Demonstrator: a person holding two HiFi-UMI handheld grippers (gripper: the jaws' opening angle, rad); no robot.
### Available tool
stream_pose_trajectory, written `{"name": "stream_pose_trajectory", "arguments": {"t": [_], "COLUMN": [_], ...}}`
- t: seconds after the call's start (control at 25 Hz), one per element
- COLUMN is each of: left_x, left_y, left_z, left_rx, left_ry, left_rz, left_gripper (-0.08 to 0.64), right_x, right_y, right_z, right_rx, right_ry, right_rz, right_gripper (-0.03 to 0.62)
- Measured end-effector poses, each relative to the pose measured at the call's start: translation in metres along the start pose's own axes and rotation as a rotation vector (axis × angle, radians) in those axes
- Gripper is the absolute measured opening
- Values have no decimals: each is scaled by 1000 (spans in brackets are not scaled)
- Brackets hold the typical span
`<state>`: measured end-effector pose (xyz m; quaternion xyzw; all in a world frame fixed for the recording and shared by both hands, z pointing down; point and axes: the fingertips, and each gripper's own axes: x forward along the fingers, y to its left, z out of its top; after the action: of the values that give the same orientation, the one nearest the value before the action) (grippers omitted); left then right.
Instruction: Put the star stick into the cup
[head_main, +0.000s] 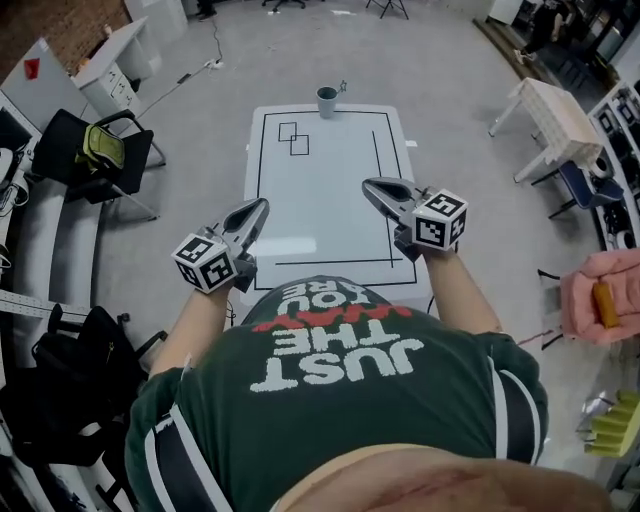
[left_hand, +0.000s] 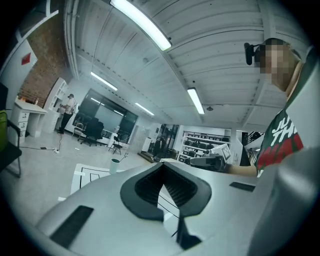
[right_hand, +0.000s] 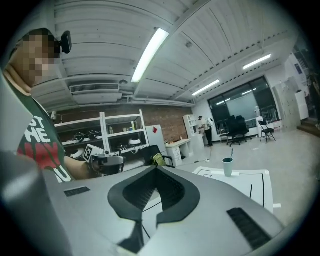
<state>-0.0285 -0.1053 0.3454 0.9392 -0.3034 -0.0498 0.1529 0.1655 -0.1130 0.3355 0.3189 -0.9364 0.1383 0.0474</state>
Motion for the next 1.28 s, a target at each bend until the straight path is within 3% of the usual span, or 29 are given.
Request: {"name": "stream_pose_trajectory", "arguments": {"t": [0.4, 0.64, 1.28], "left_x": [-14, -27, -35], "left_y": [-16, 1, 15], "left_z": [-19, -18, -13], "left_rx": [-54, -64, -84], "left_ry": [-8, 8, -19], "left_rz": [-93, -111, -122], "left_gripper": [9, 9, 9], "right_x": [-4, 8, 19], "right_y": [46, 56, 62], "right_z": [-24, -33, -30], "right_rx": [17, 33, 13], "right_ry": [-8, 5, 24], "right_rz": [-2, -40, -47], "right_gripper": [34, 34, 34]}}
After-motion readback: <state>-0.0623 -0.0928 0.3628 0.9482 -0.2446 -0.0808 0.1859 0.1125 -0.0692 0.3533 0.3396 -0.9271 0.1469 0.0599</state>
